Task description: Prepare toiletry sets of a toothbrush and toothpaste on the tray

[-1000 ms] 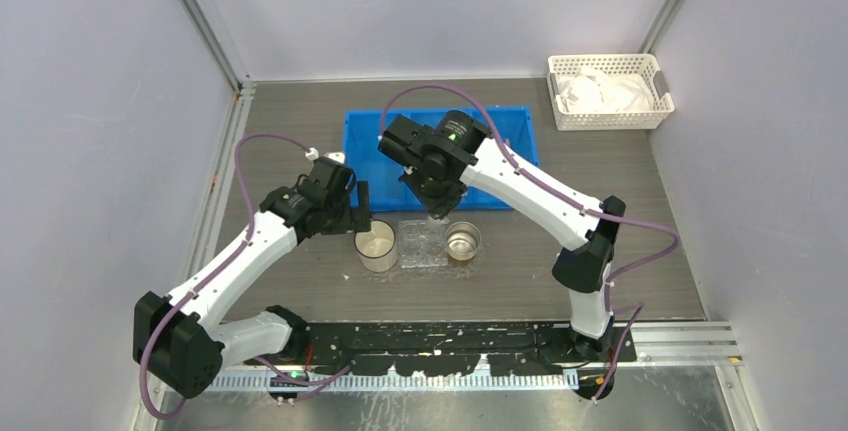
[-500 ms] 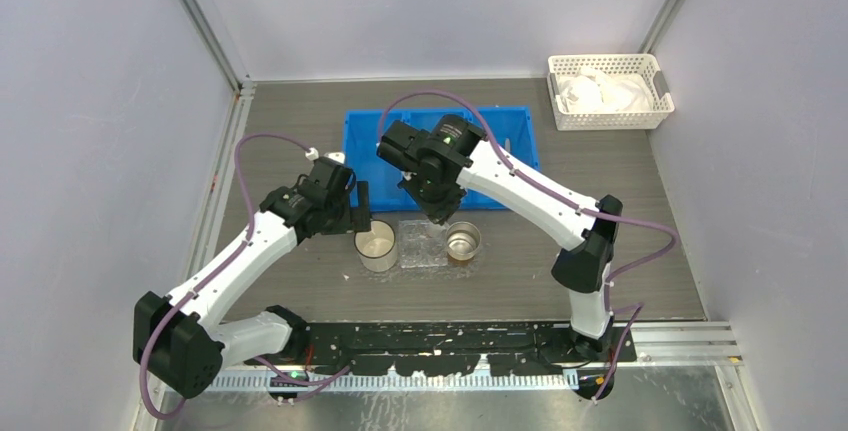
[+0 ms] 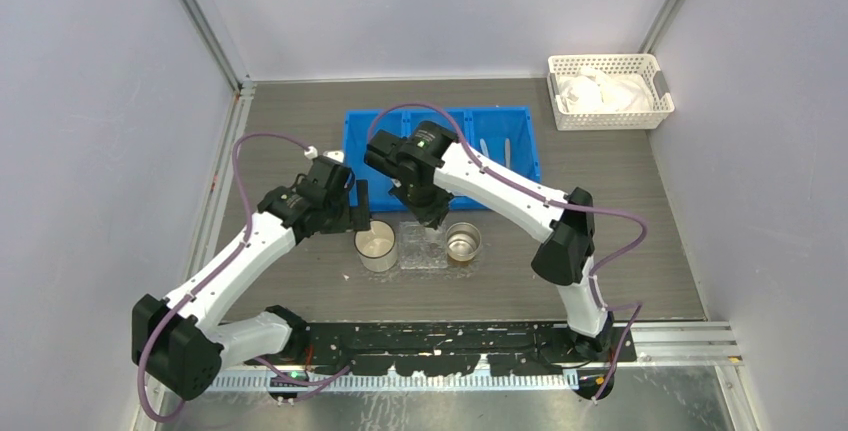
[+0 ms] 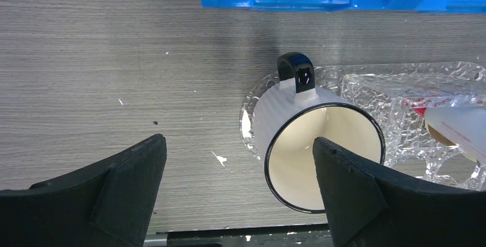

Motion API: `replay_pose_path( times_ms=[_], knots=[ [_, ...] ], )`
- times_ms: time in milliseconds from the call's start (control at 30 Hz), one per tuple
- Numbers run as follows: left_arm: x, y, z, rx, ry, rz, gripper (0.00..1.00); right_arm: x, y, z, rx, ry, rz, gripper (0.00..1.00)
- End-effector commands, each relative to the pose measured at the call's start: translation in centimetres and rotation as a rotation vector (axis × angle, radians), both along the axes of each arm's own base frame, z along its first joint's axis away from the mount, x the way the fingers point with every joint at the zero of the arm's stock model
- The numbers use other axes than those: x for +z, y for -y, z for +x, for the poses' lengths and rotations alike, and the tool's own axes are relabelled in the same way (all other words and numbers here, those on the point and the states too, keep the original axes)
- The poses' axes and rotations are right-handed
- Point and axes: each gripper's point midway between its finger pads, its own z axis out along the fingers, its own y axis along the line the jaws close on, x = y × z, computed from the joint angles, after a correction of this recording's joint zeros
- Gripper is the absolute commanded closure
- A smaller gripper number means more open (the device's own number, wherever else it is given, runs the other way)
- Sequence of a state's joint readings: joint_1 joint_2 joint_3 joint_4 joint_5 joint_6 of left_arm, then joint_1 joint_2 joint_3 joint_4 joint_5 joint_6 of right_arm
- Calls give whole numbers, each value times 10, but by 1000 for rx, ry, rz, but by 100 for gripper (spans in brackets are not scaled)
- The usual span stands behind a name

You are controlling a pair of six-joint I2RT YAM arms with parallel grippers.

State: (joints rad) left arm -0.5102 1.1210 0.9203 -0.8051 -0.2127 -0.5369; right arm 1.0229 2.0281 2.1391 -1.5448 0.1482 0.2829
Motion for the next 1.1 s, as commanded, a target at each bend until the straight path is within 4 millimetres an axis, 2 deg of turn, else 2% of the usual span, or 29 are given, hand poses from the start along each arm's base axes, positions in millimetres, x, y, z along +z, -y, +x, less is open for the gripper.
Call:
replay_pose_path(
  times_ms=[0,367,800,933,1067],
  knots=[
    [24,1,8,-10,69,-19,0,11,-4,9,8,30,35,91],
    [31,-2,10,-15,79,-17,0,-3,-5,24,-14,4,25,90],
    [34,-3,12,-18,82,-26,0,-18,-9,30,-14,-29,19,87],
    [33,-4,11,-16,82,-25,0,-21,-10,31,-12,-31,19,75],
    [33,-5,11,-15,80,-23,0,-13,-10,34,-22,-7,36,53]
  ],
)
